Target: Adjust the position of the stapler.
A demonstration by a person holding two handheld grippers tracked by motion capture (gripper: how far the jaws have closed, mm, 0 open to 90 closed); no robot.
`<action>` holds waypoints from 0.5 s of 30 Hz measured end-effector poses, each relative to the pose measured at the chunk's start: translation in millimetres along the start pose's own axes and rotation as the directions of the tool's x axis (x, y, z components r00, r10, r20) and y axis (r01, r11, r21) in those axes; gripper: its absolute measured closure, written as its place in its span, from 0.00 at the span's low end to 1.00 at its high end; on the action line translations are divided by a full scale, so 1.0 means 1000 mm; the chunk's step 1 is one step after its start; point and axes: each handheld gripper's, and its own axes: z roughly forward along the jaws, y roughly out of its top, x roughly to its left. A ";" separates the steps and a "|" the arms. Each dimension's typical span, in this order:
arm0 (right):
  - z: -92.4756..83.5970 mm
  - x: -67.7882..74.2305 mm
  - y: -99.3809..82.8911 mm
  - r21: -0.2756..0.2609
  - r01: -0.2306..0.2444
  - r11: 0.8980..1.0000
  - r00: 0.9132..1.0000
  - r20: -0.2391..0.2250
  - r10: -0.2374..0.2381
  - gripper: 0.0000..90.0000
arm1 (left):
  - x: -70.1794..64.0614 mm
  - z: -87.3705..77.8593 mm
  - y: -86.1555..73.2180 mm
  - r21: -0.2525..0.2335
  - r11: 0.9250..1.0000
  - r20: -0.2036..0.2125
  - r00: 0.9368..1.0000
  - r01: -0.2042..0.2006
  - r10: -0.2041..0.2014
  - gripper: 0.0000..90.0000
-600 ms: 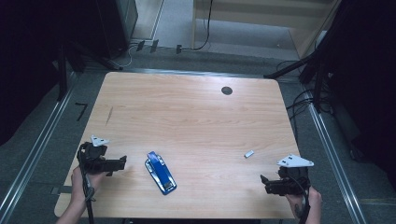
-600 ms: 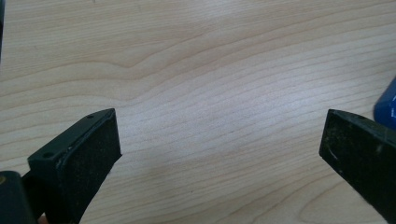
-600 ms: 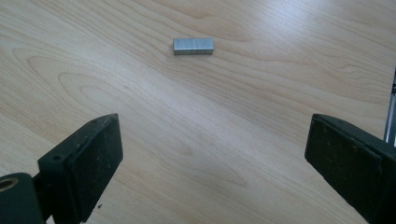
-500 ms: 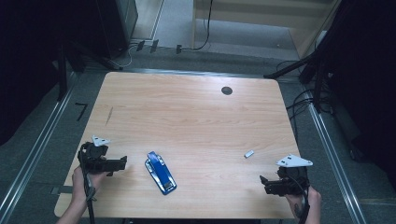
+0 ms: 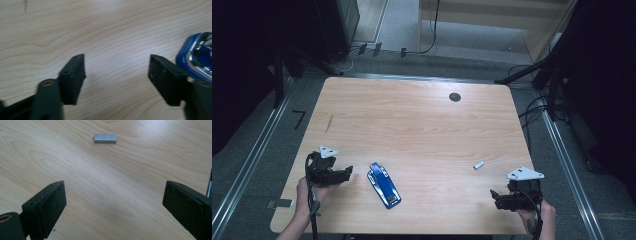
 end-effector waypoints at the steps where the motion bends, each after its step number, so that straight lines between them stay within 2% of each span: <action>1: 0.000 0.000 0.000 0.001 0.001 1.000 1.000 -0.001 -0.001 0.06 | -0.002 -0.001 0.000 -0.009 1.000 0.009 1.000 -0.005 0.005 0.41; 2: 0.001 0.001 0.001 0.007 0.007 1.000 1.000 0.000 -0.007 0.07 | -0.005 -0.001 0.001 -0.017 1.000 0.023 0.999 -0.024 0.024 0.53; 3: 0.001 0.001 0.001 0.007 0.007 1.000 1.000 0.000 -0.007 0.07 | -0.005 -0.001 0.001 -0.017 1.000 0.023 0.999 -0.024 0.024 0.57; 4: 0.002 0.001 0.001 0.011 0.011 1.000 1.000 0.001 -0.011 0.07 | -0.007 -0.001 0.001 -0.019 0.999 0.033 0.999 -0.029 0.029 0.57; 5: 0.003 0.001 0.001 0.013 0.016 1.000 1.000 0.001 -0.016 0.07 | -0.009 -0.001 0.001 -0.021 0.999 0.042 0.998 -0.035 0.036 0.64; 8: 0.003 0.002 0.001 0.014 0.020 1.000 1.000 0.001 -0.020 0.07 | -0.017 -0.001 0.001 -0.019 0.997 0.070 0.994 -0.078 0.079 0.76; 11: 0.003 0.002 0.001 0.014 0.021 1.000 1.000 0.004 -0.021 0.07 | -0.021 0.000 0.001 -0.020 0.995 0.078 0.992 -0.097 0.098 0.81; 12: 0.003 0.002 0.001 0.013 0.021 1.000 1.000 0.006 -0.021 0.07 | -0.024 0.001 0.002 -0.022 0.994 0.076 0.991 -0.106 0.107 0.88; 15: 0.003 0.002 0.002 0.017 0.024 1.000 1.000 0.005 -0.024 0.07 | -0.028 0.003 0.002 -0.027 0.993 0.084 0.989 -0.118 0.120 0.90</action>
